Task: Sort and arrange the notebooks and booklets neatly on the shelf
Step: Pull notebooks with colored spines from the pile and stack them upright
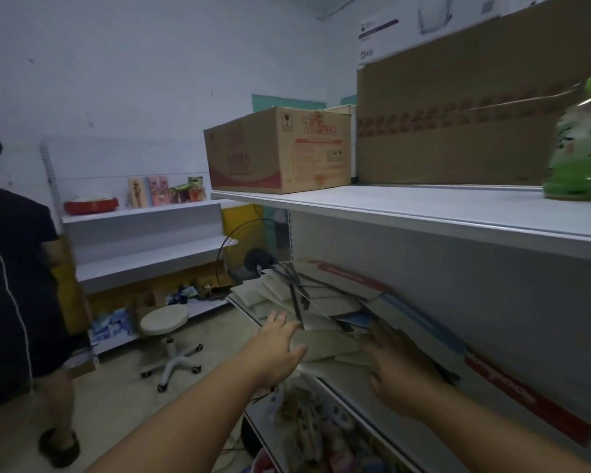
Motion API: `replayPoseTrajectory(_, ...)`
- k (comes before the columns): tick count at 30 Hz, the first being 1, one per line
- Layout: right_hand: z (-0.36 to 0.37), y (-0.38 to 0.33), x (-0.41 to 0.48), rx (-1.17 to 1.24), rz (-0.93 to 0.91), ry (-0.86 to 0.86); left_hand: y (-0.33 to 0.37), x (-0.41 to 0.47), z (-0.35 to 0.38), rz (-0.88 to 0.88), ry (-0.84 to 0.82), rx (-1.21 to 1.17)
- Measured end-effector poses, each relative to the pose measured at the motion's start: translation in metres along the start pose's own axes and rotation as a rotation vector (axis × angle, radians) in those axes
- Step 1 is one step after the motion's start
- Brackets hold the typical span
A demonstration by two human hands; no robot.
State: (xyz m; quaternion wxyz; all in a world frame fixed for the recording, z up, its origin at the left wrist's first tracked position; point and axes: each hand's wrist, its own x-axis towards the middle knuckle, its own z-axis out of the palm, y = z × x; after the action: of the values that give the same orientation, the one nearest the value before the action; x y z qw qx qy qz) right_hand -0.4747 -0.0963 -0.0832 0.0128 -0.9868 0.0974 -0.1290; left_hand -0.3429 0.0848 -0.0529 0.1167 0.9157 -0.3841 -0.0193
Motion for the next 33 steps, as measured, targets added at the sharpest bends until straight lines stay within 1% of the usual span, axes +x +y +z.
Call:
replayPoseTrajectory(2,0.008,0.011,0.023,0.013,0.005,-0.009,-0.003,0.014,-0.004,0.000,-0.030,0.017)
replayPoseTrajectory(3,0.009,0.015,0.035,0.007,-0.008,0.017,-0.005,0.022,-0.008,-0.008,-0.041,0.026)
replayPoseTrajectory(4,0.011,0.021,0.049,-0.025,-0.049,0.098,-0.007,0.031,-0.015,-0.015,-0.047,0.046)
replayPoseTrajectory(5,0.013,0.029,0.064,-0.040,-0.068,0.121,-0.008,0.039,-0.023,-0.021,-0.041,0.057)
replayPoseTrajectory(7,0.020,0.045,0.096,-0.033,-0.040,0.155,-0.012,0.057,-0.034,-0.035,0.009,0.037)
replayPoseTrajectory(9,0.026,0.059,0.124,0.009,0.017,0.161,-0.016,0.069,-0.038,-0.031,0.042,0.010)
replayPoseTrajectory(12,0.043,0.071,0.142,0.016,0.071,0.179,-0.025,0.081,-0.029,0.020,-0.043,0.063)
replayPoseTrajectory(13,0.047,0.072,0.143,0.018,0.077,0.158,-0.028,0.086,-0.027,0.032,-0.060,0.068)
replayPoseTrajectory(15,0.051,0.073,0.145,0.075,0.096,0.164,-0.032,0.103,-0.026,0.055,-0.039,0.032)
replayPoseTrajectory(17,0.046,0.075,0.148,0.142,0.112,0.107,-0.033,0.122,-0.028,0.093,0.007,-0.045)
replayPoseTrajectory(18,0.044,0.075,0.150,0.177,0.119,0.084,-0.034,0.132,-0.027,0.113,0.029,-0.102)
replayPoseTrajectory(20,0.043,0.074,0.154,0.148,0.138,0.108,-0.035,0.153,-0.024,0.144,0.048,-0.244)
replayPoseTrajectory(22,0.047,0.075,0.159,0.083,0.154,0.174,-0.039,0.172,-0.019,0.170,0.054,-0.363)
replayPoseTrajectory(25,0.055,0.074,0.165,0.082,0.174,0.274,-0.047,0.190,-0.010,0.252,0.065,-0.573)
replayPoseTrajectory(26,0.054,0.072,0.166,0.091,0.196,0.286,-0.049,0.193,-0.011,0.272,0.079,-0.645)
replayPoseTrajectory(28,0.049,0.068,0.169,0.121,0.282,0.363,-0.050,0.196,-0.016,0.280,0.090,-0.816)
replayPoseTrajectory(29,0.046,0.066,0.169,0.114,0.310,0.442,-0.050,0.198,-0.021,0.257,0.053,-0.948)
replayPoseTrajectory(30,0.040,0.060,0.169,0.089,0.310,0.554,-0.048,0.198,-0.026,0.213,-0.031,-1.119)
replayPoseTrajectory(32,0.028,0.041,0.167,0.012,0.226,0.768,-0.045,0.202,-0.032,0.134,-0.322,-1.434)
replayPoseTrajectory(33,0.025,0.030,0.165,0.004,0.182,0.813,-0.044,0.206,-0.033,0.105,-0.450,-1.530)
